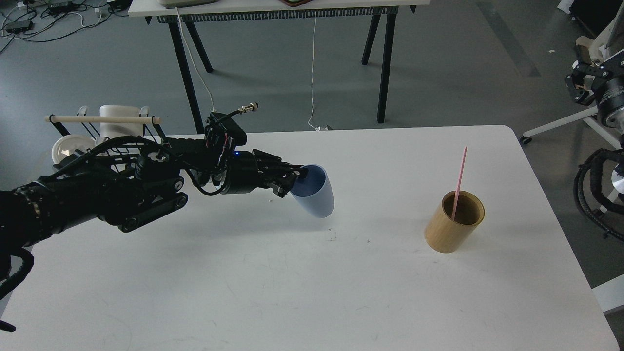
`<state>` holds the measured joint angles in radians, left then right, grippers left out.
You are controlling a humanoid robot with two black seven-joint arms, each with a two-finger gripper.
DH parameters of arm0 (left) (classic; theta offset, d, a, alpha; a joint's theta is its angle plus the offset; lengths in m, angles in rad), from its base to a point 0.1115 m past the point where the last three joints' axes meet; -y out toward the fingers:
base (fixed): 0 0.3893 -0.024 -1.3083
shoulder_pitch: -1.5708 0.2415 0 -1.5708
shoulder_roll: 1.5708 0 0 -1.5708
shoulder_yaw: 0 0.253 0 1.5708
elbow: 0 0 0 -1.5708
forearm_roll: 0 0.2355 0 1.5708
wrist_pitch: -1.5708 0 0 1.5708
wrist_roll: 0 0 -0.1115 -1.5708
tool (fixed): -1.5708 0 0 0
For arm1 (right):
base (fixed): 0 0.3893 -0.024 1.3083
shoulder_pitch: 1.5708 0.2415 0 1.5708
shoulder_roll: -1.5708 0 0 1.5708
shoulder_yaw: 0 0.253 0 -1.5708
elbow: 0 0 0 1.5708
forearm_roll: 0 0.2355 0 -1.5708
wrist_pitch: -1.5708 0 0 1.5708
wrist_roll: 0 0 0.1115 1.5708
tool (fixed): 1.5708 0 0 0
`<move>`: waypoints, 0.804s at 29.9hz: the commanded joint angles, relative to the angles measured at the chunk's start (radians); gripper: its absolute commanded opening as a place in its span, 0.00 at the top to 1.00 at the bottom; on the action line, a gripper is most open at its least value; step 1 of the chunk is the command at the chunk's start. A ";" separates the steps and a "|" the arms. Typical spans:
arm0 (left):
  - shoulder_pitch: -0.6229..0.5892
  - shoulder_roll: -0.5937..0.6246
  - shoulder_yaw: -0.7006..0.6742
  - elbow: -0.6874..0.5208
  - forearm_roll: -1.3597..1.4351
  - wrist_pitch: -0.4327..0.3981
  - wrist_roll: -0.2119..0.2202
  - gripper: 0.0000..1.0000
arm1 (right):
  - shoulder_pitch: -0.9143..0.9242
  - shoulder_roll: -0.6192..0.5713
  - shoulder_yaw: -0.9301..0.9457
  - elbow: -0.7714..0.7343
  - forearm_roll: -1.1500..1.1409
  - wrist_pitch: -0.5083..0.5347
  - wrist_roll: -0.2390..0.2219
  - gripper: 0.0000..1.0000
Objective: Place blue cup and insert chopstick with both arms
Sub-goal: 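Carry the blue cup with the left gripper toward the tan cup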
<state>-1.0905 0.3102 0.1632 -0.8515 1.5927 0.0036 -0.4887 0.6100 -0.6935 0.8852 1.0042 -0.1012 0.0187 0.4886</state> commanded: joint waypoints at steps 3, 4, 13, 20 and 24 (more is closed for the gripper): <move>0.001 -0.078 0.012 0.008 0.035 0.016 0.000 1.00 | 0.001 0.000 0.001 -0.006 0.000 0.001 0.000 0.00; 0.003 -0.103 0.015 0.024 0.041 0.018 0.000 1.00 | 0.001 0.000 0.001 -0.007 0.000 0.001 0.000 0.00; 0.034 -0.200 0.075 0.169 0.053 0.059 0.000 1.00 | 0.001 -0.001 0.005 -0.029 0.000 0.000 0.000 0.00; 0.044 -0.207 0.075 0.187 0.056 0.059 0.000 0.99 | 0.001 0.000 0.006 -0.029 0.000 0.001 0.000 0.00; 0.049 -0.204 0.075 0.181 0.056 0.059 0.000 0.94 | 0.001 0.000 0.006 -0.029 0.000 0.001 0.000 0.00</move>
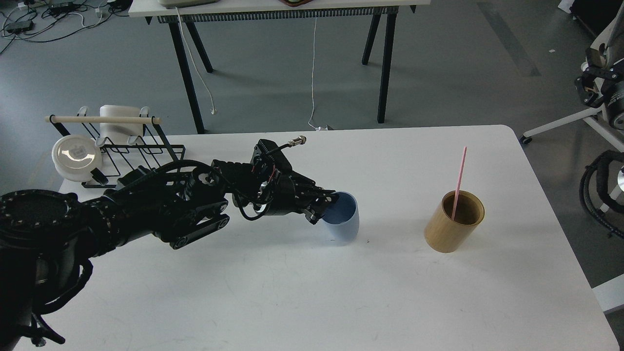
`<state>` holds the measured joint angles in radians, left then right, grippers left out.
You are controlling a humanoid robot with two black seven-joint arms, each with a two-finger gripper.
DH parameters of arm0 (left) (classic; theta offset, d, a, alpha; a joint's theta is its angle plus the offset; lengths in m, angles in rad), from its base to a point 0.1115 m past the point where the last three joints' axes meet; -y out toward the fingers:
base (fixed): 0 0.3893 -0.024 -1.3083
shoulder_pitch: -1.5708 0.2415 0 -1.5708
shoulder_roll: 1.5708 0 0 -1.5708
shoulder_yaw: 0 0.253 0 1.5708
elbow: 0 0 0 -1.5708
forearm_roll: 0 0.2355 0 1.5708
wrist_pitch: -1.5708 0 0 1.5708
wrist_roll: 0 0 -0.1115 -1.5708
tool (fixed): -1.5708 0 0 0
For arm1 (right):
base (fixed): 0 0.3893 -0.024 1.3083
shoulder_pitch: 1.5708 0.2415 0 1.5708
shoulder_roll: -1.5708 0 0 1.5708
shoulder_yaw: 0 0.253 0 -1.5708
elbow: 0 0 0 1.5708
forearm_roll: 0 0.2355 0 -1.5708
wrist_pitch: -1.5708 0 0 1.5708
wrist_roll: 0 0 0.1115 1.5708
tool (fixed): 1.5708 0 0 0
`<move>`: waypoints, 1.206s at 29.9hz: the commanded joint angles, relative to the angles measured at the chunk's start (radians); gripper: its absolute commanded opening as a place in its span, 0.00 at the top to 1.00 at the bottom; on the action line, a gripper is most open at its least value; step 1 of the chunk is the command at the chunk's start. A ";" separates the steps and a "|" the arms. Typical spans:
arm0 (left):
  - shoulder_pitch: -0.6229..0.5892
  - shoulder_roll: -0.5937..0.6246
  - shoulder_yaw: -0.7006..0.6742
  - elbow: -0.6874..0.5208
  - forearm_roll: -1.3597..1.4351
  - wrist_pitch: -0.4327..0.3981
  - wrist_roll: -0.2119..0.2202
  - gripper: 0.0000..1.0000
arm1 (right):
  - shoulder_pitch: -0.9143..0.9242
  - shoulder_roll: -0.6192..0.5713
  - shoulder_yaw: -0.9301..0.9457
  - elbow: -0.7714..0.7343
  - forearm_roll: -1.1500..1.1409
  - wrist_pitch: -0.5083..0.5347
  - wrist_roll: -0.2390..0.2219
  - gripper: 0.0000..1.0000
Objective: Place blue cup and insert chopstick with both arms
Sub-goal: 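Carry the blue cup with the left gripper toward the tan cup, then release the blue cup and lift the left arm away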
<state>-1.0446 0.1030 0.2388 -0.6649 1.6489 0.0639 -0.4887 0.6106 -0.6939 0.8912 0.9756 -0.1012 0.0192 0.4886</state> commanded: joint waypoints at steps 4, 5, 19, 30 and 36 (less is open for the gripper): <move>0.003 0.007 -0.001 -0.010 0.000 -0.001 0.000 0.89 | 0.000 -0.001 0.000 -0.001 0.000 0.001 0.000 0.00; 0.003 0.007 -0.001 -0.010 0.000 -0.001 0.000 0.88 | -0.002 -0.001 0.000 -0.001 0.000 0.001 0.000 0.00; 0.009 0.017 -0.004 -0.018 -0.004 -0.003 0.000 0.76 | -0.002 -0.001 0.000 -0.001 0.000 0.002 0.000 0.00; 0.029 0.075 -0.162 -0.021 -0.176 -0.018 0.000 0.13 | -0.002 -0.001 0.002 0.002 -0.002 0.005 0.000 0.00; 0.058 0.119 -0.331 -0.054 -0.251 -0.078 0.000 0.11 | 0.000 -0.025 -0.011 0.008 -0.037 0.008 0.000 0.00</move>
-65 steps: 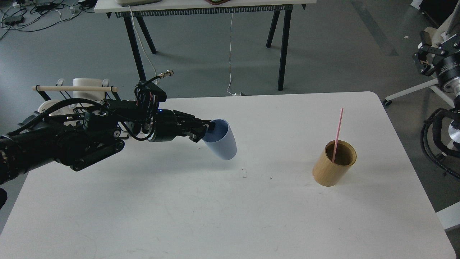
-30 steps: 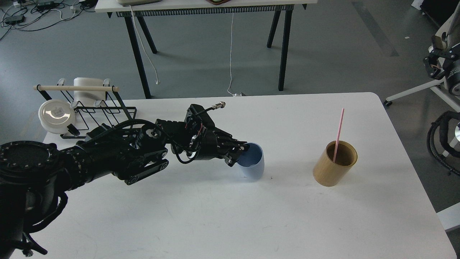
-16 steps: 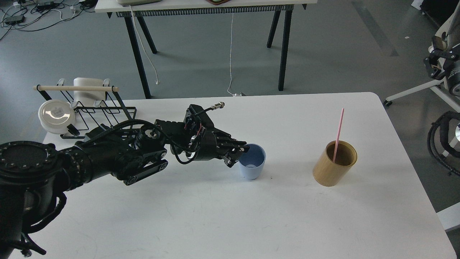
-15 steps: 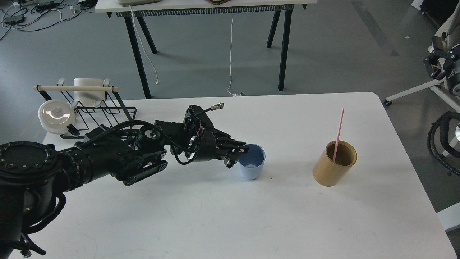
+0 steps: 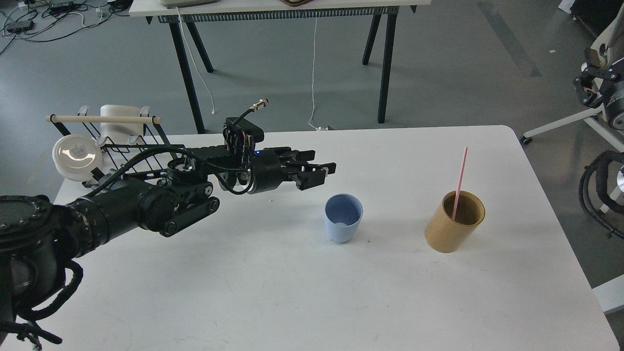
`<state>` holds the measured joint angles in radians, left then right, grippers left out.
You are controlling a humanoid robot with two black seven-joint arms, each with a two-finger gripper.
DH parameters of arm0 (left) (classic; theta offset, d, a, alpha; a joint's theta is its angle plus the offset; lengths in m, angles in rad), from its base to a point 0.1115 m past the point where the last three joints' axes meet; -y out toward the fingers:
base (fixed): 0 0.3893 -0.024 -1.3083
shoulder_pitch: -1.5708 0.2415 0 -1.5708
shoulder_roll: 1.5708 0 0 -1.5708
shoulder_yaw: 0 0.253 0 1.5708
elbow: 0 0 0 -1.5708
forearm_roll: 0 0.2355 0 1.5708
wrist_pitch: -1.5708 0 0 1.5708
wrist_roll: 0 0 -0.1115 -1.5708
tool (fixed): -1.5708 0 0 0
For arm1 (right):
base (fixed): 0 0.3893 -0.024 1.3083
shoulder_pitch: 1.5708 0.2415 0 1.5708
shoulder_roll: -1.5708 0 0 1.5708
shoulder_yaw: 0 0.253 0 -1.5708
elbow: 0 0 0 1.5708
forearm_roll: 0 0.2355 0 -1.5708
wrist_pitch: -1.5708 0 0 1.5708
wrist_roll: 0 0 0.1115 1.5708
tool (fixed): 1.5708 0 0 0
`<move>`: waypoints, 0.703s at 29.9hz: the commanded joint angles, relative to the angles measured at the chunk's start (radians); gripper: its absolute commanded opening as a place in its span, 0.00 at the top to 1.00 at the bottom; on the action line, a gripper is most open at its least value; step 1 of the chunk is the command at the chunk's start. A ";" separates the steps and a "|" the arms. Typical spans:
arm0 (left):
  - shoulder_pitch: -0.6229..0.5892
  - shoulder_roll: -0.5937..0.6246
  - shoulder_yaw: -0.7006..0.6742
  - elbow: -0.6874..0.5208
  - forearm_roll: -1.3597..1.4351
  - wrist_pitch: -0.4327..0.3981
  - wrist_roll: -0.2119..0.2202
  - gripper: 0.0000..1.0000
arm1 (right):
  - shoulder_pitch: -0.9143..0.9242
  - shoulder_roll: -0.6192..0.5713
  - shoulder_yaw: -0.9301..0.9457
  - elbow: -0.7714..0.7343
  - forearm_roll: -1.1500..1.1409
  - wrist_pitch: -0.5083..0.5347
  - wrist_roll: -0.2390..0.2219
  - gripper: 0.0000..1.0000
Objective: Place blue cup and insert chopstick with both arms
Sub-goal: 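Release the blue cup and lift the left arm away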
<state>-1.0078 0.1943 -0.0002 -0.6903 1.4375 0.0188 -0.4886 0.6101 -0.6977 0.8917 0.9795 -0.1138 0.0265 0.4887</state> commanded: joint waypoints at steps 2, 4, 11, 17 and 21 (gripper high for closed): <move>0.043 0.057 -0.188 -0.083 -0.090 -0.086 0.000 0.09 | 0.007 -0.051 -0.016 0.007 -0.102 0.003 0.000 0.00; 0.048 0.082 -0.274 -0.121 -0.138 -0.169 0.000 0.07 | 0.011 -0.065 -0.017 0.010 -0.237 0.003 0.000 0.00; 0.067 0.140 -0.512 -0.227 -0.377 -0.365 0.000 0.06 | -0.006 -0.181 -0.023 0.083 -0.719 0.001 0.000 0.00; 0.074 0.200 -0.627 -0.268 -0.623 -0.508 0.000 0.04 | -0.039 -0.374 -0.180 0.223 -0.906 -0.010 0.000 0.00; 0.074 0.256 -0.662 -0.267 -0.739 -0.508 0.000 0.02 | -0.039 -0.453 -0.312 0.278 -1.033 -0.069 0.000 0.00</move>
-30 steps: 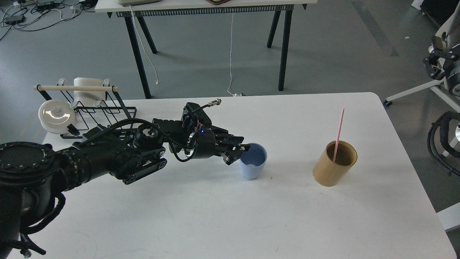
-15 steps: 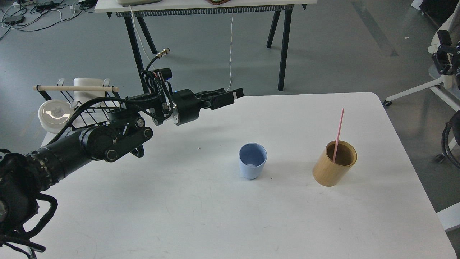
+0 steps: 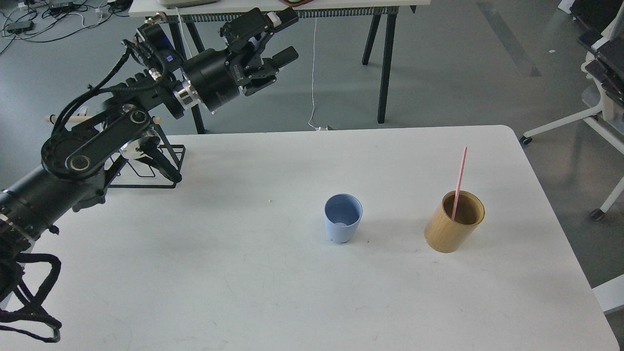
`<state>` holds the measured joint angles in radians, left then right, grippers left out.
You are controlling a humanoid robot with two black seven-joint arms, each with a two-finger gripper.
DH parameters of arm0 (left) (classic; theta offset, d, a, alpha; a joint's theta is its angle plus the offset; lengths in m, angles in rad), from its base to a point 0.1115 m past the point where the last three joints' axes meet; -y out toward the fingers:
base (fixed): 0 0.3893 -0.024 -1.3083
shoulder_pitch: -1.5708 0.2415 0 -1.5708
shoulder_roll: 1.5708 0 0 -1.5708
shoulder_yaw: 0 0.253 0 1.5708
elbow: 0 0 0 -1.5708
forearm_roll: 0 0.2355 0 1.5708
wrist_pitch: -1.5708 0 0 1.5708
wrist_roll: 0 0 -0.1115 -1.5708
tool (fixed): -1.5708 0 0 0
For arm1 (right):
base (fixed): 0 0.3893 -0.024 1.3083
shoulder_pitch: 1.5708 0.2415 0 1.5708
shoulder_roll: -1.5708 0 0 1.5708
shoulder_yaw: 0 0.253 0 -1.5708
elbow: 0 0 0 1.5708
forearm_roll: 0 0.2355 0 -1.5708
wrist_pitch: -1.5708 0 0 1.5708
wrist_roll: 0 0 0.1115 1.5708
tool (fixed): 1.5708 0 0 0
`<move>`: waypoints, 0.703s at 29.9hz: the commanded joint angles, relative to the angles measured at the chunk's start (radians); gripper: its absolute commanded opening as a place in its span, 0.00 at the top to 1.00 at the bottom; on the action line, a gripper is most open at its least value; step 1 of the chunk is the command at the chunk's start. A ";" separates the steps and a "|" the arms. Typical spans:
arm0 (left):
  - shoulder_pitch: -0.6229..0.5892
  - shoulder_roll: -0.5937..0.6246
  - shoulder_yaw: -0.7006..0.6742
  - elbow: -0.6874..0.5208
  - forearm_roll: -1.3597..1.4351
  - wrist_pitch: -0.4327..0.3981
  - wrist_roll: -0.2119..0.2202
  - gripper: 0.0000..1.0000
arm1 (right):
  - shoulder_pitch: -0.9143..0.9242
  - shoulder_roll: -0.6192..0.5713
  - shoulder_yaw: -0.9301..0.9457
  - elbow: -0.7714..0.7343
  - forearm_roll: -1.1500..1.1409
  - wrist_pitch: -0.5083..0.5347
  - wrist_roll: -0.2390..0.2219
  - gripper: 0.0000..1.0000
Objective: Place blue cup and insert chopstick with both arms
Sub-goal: 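Release the blue cup and lift the left arm away, then reach the right gripper to the straw in the tan cup and grasp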
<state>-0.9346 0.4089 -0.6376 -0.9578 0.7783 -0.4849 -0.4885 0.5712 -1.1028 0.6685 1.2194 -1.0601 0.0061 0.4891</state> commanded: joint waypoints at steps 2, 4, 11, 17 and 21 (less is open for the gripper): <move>0.000 0.077 -0.028 0.001 -0.106 -0.004 0.000 0.02 | -0.001 -0.054 -0.147 0.046 -0.139 -0.116 0.000 0.01; 0.002 0.106 -0.027 0.001 -0.108 -0.004 0.000 0.02 | -0.002 -0.049 -0.205 0.046 -0.199 -0.182 0.000 0.01; 0.023 0.145 -0.021 -0.001 -0.106 -0.004 0.000 0.01 | -0.007 0.064 -0.354 0.043 -0.310 -0.330 0.000 0.01; 0.040 0.131 -0.016 -0.001 -0.105 -0.004 0.000 0.01 | -0.001 0.152 -0.377 0.005 -0.343 -0.344 0.000 0.02; 0.046 0.129 -0.014 0.001 -0.105 -0.004 0.000 0.01 | 0.004 0.196 -0.377 -0.011 -0.343 -0.344 0.000 0.06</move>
<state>-0.8934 0.5393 -0.6531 -0.9588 0.6731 -0.4888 -0.4886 0.5718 -0.9368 0.2918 1.2176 -1.4032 -0.3373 0.4886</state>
